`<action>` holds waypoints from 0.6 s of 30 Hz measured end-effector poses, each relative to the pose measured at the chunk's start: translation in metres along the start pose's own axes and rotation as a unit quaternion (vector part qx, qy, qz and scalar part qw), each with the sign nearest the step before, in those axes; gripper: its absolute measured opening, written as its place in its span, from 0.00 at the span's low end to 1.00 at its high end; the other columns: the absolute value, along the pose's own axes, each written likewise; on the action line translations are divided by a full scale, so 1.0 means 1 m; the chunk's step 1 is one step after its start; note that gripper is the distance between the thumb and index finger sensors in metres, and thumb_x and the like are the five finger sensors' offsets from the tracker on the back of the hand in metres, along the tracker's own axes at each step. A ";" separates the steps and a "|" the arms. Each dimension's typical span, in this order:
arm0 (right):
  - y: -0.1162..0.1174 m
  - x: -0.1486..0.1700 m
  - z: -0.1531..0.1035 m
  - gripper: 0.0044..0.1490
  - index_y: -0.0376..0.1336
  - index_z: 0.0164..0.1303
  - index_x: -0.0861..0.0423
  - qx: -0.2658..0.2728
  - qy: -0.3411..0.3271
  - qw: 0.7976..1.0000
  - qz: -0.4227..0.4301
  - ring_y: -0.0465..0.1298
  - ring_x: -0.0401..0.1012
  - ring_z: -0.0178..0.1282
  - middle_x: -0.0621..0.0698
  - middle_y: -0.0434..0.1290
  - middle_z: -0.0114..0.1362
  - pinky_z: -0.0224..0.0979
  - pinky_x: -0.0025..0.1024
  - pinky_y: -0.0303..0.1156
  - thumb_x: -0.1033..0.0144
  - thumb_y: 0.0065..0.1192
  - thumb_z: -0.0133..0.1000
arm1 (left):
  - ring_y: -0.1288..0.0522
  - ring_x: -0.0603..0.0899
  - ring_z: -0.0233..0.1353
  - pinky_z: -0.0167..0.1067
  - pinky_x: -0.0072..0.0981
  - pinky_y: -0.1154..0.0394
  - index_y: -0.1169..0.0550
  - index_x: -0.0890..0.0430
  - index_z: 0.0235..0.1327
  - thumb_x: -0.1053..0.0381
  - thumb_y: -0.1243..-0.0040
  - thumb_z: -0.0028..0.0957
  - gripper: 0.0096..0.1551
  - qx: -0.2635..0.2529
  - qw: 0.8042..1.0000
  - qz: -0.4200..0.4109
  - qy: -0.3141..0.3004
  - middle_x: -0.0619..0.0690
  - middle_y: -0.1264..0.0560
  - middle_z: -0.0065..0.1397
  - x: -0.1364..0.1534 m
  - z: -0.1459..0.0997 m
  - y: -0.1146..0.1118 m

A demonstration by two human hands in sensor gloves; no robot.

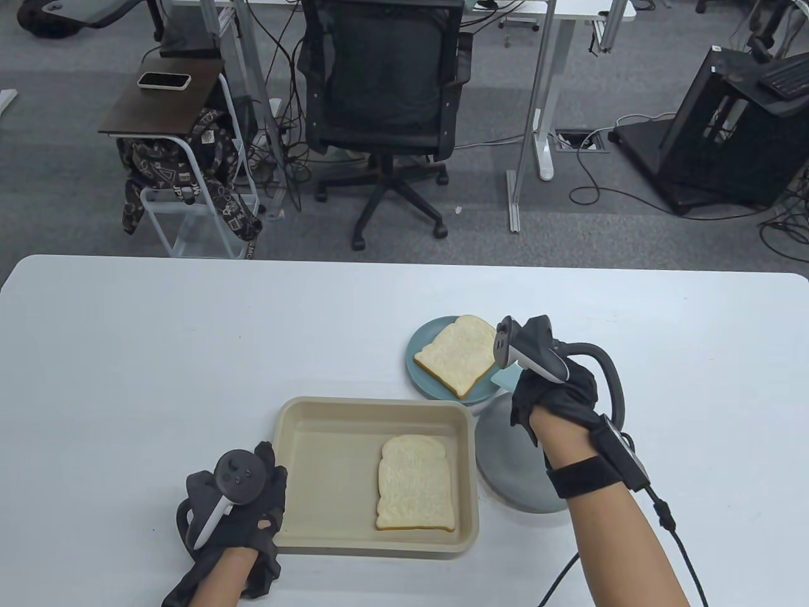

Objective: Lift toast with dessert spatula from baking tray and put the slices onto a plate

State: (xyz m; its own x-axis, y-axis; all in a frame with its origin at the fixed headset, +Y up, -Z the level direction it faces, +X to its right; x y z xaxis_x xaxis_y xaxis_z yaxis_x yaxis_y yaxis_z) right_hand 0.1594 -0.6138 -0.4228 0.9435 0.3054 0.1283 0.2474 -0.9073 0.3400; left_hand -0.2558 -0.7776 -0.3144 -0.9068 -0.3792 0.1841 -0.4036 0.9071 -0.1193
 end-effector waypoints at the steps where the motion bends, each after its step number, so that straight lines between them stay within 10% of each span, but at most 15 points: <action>1: -0.004 0.001 -0.010 0.36 0.68 0.64 0.59 0.010 -0.013 1.000 0.001 0.81 0.40 0.17 0.58 0.82 0.43 0.11 0.33 0.81 0.55 0.67 0.47 | 0.21 0.49 0.26 0.45 0.47 0.17 0.37 0.57 0.79 0.41 0.49 0.63 0.36 -0.001 1.000 0.002 0.000 0.44 0.18 0.40 0.000 0.000 0.000; 18: 0.008 -0.076 -0.117 0.34 0.72 0.60 0.57 0.029 -0.198 0.960 -0.195 0.82 0.41 0.18 0.57 0.83 0.42 0.13 0.36 0.81 0.56 0.72 0.44 | 0.21 0.49 0.26 0.45 0.47 0.17 0.37 0.56 0.79 0.41 0.49 0.64 0.35 -0.002 1.000 -0.002 0.001 0.44 0.18 0.40 0.001 0.000 0.000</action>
State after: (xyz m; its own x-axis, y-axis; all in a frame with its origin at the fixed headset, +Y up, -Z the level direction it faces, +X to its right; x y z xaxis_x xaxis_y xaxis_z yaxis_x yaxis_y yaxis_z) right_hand 0.0637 -0.6106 -0.3210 0.7834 0.5018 -0.3667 0.6002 -0.7640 0.2368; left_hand -0.2564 -0.7778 -0.3144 -0.9045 -0.3832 0.1872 -0.4076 0.9059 -0.1149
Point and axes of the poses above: the tracker on the back of each hand, its own x axis roughly to the little-finger side, its own z axis roughly from the wrist to the fingertips, y = z × x, the point moved 2 cm from there along z, roughly from the wrist to the fingertips
